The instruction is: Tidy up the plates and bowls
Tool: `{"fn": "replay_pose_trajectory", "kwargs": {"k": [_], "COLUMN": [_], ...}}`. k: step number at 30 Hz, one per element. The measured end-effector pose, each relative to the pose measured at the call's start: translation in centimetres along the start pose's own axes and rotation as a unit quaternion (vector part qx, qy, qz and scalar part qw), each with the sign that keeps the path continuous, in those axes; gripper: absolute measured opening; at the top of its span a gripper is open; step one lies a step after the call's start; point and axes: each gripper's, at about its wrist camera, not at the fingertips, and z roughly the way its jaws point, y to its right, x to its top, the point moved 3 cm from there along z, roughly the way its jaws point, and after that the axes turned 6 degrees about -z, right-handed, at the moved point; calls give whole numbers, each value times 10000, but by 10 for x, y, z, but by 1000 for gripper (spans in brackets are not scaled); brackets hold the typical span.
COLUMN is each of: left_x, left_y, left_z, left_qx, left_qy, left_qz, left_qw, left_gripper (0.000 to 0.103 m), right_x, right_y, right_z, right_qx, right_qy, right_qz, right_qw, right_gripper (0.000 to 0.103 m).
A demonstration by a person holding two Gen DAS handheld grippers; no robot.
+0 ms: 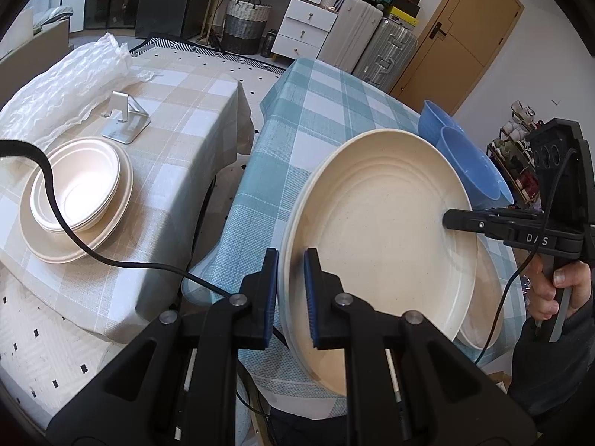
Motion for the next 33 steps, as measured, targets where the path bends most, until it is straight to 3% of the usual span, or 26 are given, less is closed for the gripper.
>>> {"fn": "replay_pose_trajectory", "kwargs": {"k": [12, 33], "left_x": [2, -14], "left_y": [57, 195], "left_z": [-2, 54], "left_qx": [-163, -468], "left_qy": [-57, -519], "left_qz": [435, 1387], "left_qw": [9989, 9879], "left_gripper": [11, 11], "right_x": [-22, -107], "right_y": [25, 109], "right_z": [-47, -120], "right_qx": [-262, -742], "right_qy": [180, 464], "right_qz": [247, 1128], "right_qw": [9992, 9898], "right_gripper": [12, 12]}}
